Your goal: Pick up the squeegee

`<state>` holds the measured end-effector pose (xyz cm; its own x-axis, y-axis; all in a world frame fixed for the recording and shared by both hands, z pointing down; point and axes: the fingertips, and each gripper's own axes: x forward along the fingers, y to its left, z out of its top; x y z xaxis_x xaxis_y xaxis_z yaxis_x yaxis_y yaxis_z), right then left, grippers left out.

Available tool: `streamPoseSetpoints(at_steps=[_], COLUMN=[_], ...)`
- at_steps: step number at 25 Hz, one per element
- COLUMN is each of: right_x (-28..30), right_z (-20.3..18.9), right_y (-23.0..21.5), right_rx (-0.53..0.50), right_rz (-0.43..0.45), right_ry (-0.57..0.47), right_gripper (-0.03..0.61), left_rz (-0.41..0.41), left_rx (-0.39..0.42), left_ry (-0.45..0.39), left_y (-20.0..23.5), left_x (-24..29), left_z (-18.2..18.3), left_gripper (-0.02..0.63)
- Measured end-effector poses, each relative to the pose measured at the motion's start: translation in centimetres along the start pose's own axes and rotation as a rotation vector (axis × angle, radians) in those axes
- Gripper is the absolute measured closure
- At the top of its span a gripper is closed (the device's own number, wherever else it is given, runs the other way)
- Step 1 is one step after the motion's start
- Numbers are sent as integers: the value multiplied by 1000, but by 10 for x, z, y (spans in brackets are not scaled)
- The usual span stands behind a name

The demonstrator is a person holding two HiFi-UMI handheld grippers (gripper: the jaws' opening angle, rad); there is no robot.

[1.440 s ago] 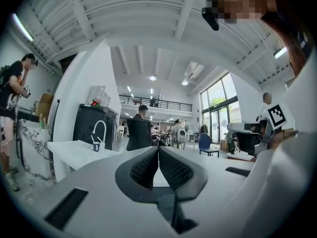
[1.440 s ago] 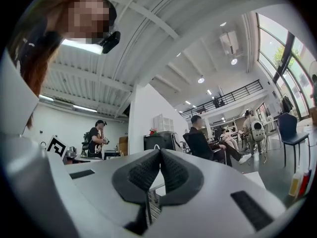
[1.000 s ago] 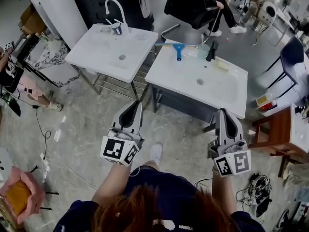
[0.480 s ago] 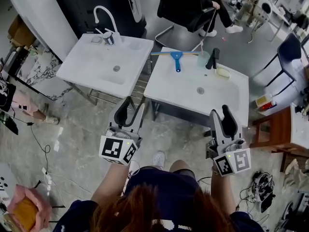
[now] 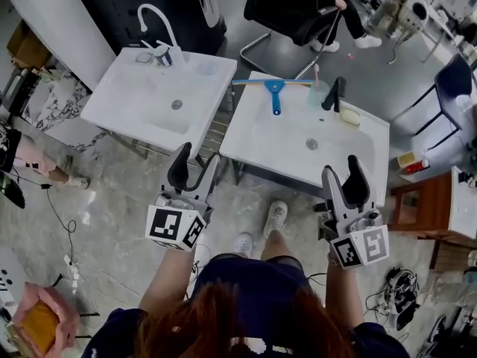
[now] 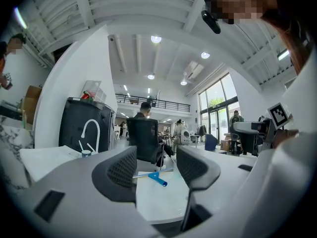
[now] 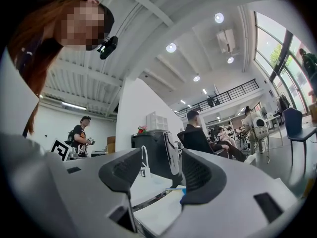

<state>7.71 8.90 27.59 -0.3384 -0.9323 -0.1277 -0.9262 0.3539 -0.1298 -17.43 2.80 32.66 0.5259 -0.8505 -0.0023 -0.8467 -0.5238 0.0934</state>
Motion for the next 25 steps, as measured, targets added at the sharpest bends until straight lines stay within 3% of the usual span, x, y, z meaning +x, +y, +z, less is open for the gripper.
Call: streamPoseSetpoints(at_steps=[5,12,19,25], right_x=[47,110,145,168], right_z=[8,16,13,0], right_y=[-31,-109,-181,-211], right_rx=[-8,-6,18,50], right_rz=[63,131,170,184], right_ry=[-8,-12,5,31], right_gripper=[321,321,321,313], left_rz=[47,122,182,203], left_rx=[2,6,31,25], left_ry=[-5,-21,-1,27], left_y=[5,6,-5,-7], left_x=[42,132,196,231], left_z=[6,9,1,-9], left_gripper=[370,370,364,357])
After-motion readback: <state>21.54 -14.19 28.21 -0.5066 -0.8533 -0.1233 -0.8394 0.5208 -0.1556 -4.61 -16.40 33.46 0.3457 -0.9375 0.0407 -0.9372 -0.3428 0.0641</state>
